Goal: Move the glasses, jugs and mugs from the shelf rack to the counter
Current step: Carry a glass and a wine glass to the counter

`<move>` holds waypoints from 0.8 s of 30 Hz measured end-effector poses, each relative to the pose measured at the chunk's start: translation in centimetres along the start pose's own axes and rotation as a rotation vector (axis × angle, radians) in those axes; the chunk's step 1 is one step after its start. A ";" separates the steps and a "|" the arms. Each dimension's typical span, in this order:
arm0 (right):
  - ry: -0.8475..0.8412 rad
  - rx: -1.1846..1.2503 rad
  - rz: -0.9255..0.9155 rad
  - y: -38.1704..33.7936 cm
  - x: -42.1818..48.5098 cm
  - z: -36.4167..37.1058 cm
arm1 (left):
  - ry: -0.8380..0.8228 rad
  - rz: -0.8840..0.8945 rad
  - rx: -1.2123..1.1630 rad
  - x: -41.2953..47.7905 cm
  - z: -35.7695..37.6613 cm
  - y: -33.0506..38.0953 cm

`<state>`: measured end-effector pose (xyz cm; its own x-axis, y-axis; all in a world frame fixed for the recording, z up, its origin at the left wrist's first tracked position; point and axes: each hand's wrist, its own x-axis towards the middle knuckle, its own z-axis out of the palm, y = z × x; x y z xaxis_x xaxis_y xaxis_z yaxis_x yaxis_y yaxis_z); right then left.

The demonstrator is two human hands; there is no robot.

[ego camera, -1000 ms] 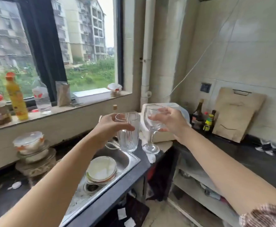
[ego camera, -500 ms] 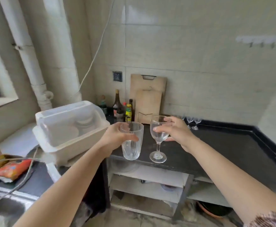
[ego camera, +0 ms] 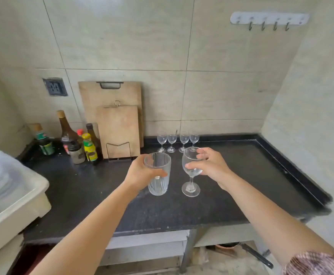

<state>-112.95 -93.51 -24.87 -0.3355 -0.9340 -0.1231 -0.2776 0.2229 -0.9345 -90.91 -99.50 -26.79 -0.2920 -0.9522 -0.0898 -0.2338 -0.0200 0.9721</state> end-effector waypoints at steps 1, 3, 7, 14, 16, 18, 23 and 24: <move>0.003 -0.008 0.008 0.6 1.5 -0.6 | -0.002 -0.008 0.002 1.5 0.9 -0.3; 0.000 -0.027 0.017 1.8 4.8 -1.7 | -0.004 -0.028 0.018 4.7 2.8 -1.0; -0.029 -0.086 0.020 4.2 11.8 -3.7 | 0.035 -0.103 0.069 11.4 6.4 -2.7; -0.123 -0.185 0.043 8.2 23.4 -6.2 | 0.168 -0.278 0.177 21.6 10.6 -6.3; -0.114 -0.179 0.055 9.3 25.9 -6.5 | 0.199 -0.306 0.208 23.7 11.2 -7.5; -0.098 -0.170 0.072 10.6 28.0 -6.7 | 0.224 -0.331 0.239 25.5 11.6 -8.6; -0.012 -0.175 0.119 13.3 32.6 -7.1 | 0.266 -0.361 0.302 29.7 11.7 -10.6; 0.017 -0.185 0.127 13.6 33.3 -7.1 | 0.266 -0.362 0.308 30.4 11.7 -10.9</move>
<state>-134.34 -119.61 -39.30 -0.3926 -0.8909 -0.2284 -0.3919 0.3868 -0.8348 -108.05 -124.62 -42.61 0.0934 -0.9461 -0.3101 -0.5486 -0.3088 0.7770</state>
